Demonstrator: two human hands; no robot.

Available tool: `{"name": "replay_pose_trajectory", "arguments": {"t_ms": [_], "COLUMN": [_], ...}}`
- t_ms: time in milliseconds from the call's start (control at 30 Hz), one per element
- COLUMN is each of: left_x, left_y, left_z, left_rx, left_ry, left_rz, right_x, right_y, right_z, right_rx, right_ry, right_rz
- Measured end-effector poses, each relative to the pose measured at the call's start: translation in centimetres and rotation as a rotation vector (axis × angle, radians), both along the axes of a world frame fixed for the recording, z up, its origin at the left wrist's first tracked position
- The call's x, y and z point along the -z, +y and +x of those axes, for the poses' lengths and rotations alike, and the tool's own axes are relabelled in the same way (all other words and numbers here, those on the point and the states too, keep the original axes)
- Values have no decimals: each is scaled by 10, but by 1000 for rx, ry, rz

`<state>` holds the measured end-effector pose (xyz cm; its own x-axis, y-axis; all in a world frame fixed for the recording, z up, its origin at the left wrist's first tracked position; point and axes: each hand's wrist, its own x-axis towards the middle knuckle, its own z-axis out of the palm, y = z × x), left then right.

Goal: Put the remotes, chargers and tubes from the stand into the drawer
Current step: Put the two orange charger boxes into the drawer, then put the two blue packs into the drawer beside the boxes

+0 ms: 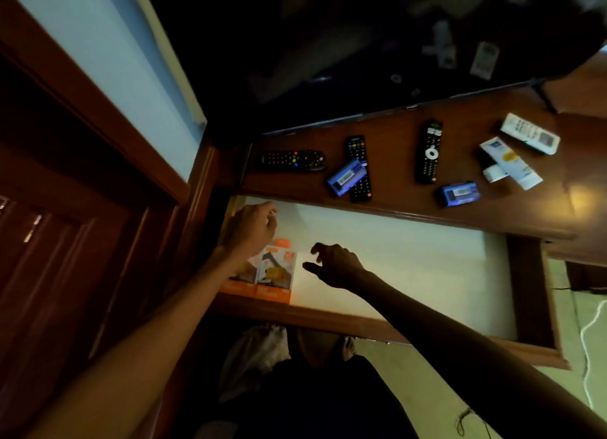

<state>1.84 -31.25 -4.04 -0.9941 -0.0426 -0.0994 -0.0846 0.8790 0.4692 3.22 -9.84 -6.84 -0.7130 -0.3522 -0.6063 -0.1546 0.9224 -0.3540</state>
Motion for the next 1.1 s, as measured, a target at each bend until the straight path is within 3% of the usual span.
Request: {"name": "replay_pose_trajectory", "arguments": {"t_ms": [100,233,467,867,1000,1100], "left_x": [-22,-24,-5,-13,-32,-44], "left_y": [34,87,144,167,193,215], "left_z": [-35,-78,-111,-112,-102,-94], "left_rx": [11,102,132,12,-58,-146], "left_ry": [106,80,5,117,85,5], "left_rz": [142,329,199,198,383,637], "right_x": [-22,-47,-70,-44,-29,-26], "right_y": [37,91,182,266,271,276], "right_z": [-15,-34,-61,-116,-122,-121], "right_rx": [136,396,727,737,688,639], "right_ry": [99,246,439,443,462,480], "right_rz": [-44,-77,-131,-52,-91,-121]}}
